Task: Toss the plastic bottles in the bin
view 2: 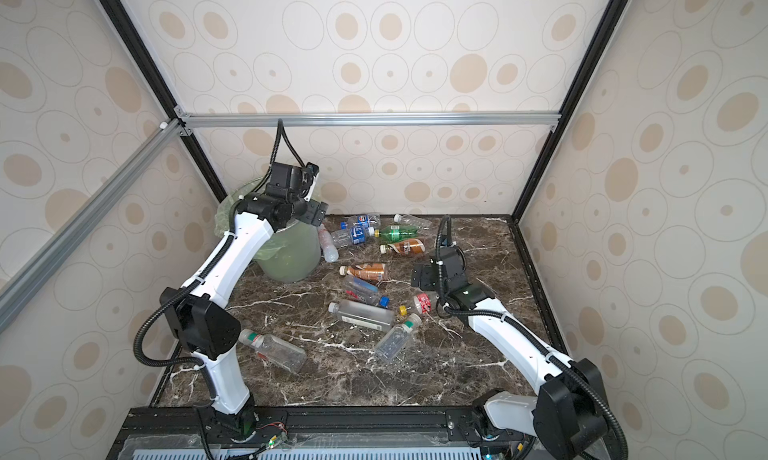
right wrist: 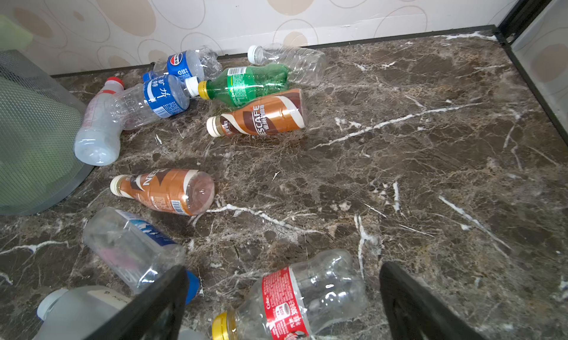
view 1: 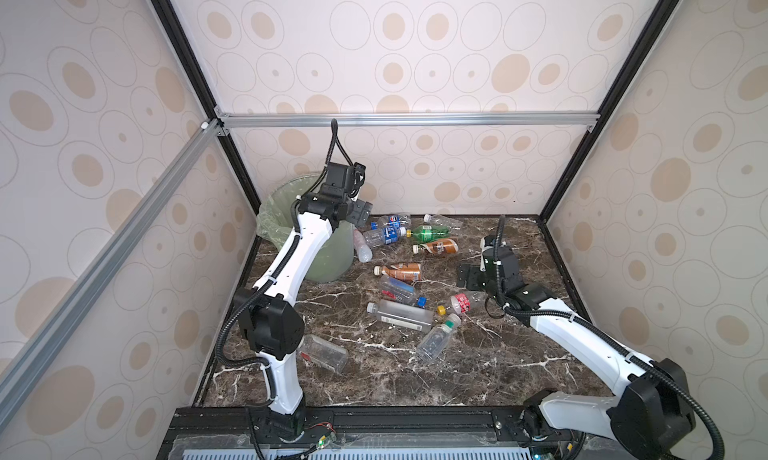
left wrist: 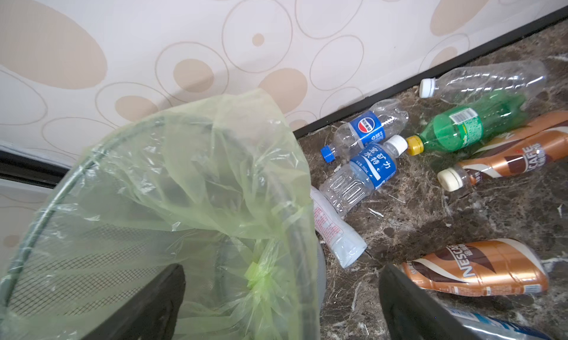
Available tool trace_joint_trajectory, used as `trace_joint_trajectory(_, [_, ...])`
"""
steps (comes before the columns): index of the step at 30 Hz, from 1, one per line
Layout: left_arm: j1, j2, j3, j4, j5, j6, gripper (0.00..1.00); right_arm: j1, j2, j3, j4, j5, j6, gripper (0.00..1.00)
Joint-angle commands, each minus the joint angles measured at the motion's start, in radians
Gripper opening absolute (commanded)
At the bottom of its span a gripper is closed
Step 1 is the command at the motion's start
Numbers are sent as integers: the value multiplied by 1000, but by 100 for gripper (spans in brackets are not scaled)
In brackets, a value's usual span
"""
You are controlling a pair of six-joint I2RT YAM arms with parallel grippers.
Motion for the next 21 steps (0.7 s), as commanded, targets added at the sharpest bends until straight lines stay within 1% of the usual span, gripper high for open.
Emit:
trace_joint_trajectory(1, [-8, -49, 17, 19, -8, -8, 99, 24, 6, 9, 0, -8, -26, 100])
trace_joint_trajectory(6, [-8, -107, -20, 80, -54, -26, 99, 57, 19, 31, 3, -9, -59, 100])
trace_joint_trajectory(9, [-9, -138, -58, 134, -165, -100, 99, 84, 32, 52, 5, -28, -90, 100])
trace_joint_trajectory(10, [-9, -144, -60, 134, -183, -109, 99, 94, 39, 59, 6, -40, -102, 100])
trace_joint_trajectory(13, [-7, -178, -84, 128, -161, -160, 99, 143, 75, 97, 0, -58, -145, 100])
trace_joint_trajectory(15, [-8, -219, -130, 142, -148, -201, 99, 187, 107, 126, -3, -62, -171, 100])
trace_joint_trajectory(18, [0, -301, -227, 193, -109, -206, 99, 254, 157, 162, 10, -74, -203, 100])
trace_joint_trajectory(21, [58, -379, -298, 224, -22, -284, 99, 314, 214, 198, 27, -86, -215, 100])
